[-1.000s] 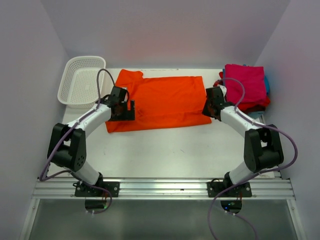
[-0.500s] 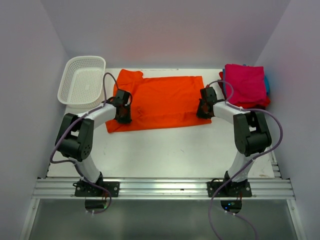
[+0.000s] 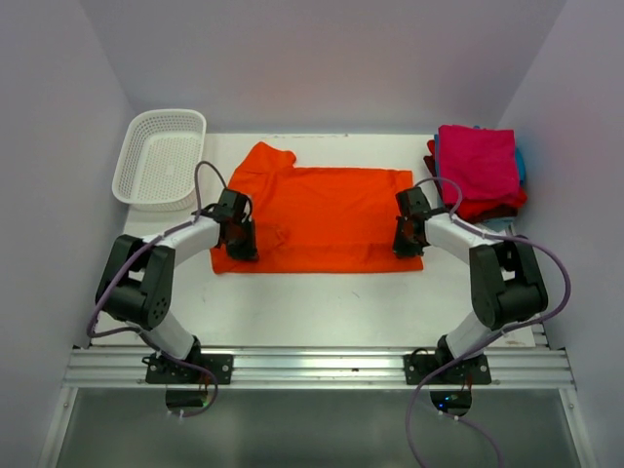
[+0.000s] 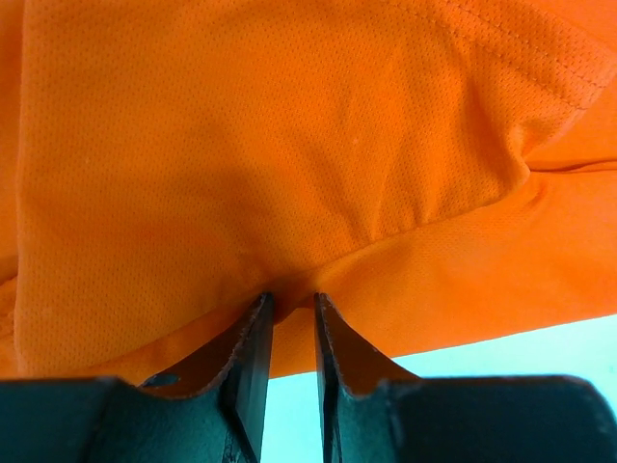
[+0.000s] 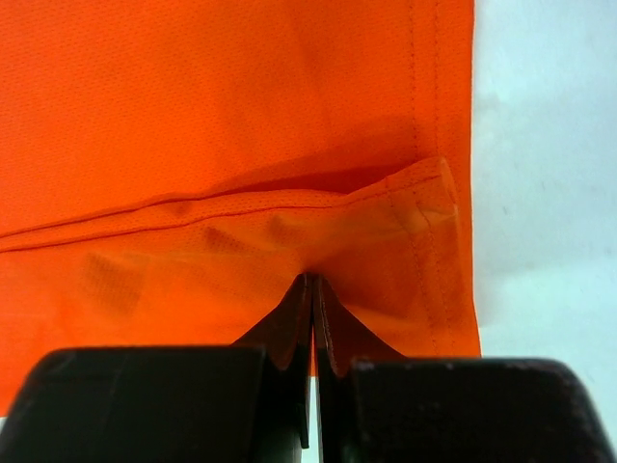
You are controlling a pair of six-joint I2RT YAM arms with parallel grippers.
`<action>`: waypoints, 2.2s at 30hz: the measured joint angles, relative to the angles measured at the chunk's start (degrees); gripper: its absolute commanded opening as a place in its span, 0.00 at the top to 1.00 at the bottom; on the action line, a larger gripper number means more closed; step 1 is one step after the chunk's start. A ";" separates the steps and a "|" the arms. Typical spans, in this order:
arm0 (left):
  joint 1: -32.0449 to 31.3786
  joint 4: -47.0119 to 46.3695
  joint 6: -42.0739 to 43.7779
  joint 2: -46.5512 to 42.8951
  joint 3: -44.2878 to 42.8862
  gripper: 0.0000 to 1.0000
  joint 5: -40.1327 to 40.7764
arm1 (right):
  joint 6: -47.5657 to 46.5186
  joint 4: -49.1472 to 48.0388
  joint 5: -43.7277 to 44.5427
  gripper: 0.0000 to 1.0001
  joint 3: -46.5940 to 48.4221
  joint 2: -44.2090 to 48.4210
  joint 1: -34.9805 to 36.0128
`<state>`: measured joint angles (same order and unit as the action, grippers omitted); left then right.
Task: Fold and stack the t-shirts
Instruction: Fold the tshirt
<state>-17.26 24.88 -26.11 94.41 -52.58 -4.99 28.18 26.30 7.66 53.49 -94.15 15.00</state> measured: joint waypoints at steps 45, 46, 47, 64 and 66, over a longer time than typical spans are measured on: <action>13.09 -2.95 1.95 26.67 -38.32 0.18 -0.55 | -4.90 4.17 6.12 0.27 34.82 -18.86 0.20; 13.60 -4.04 2.29 26.64 -38.56 0.18 -0.74 | -5.22 3.87 6.12 0.27 35.04 -18.86 0.20; 14.08 -4.85 2.75 26.67 -38.82 0.18 -0.87 | -5.42 3.72 6.14 0.28 35.19 -18.86 0.17; 16.06 -7.61 6.88 41.42 -57.70 0.21 -8.37 | -7.93 3.32 6.23 0.28 38.62 -22.12 -0.94; 16.06 -7.63 7.52 43.52 -59.82 0.21 -8.35 | -7.98 3.19 6.14 0.28 38.60 -22.16 -1.29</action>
<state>-1.19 17.26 -18.59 137.93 -112.40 -13.34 20.21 29.50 13.80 92.09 -116.31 13.72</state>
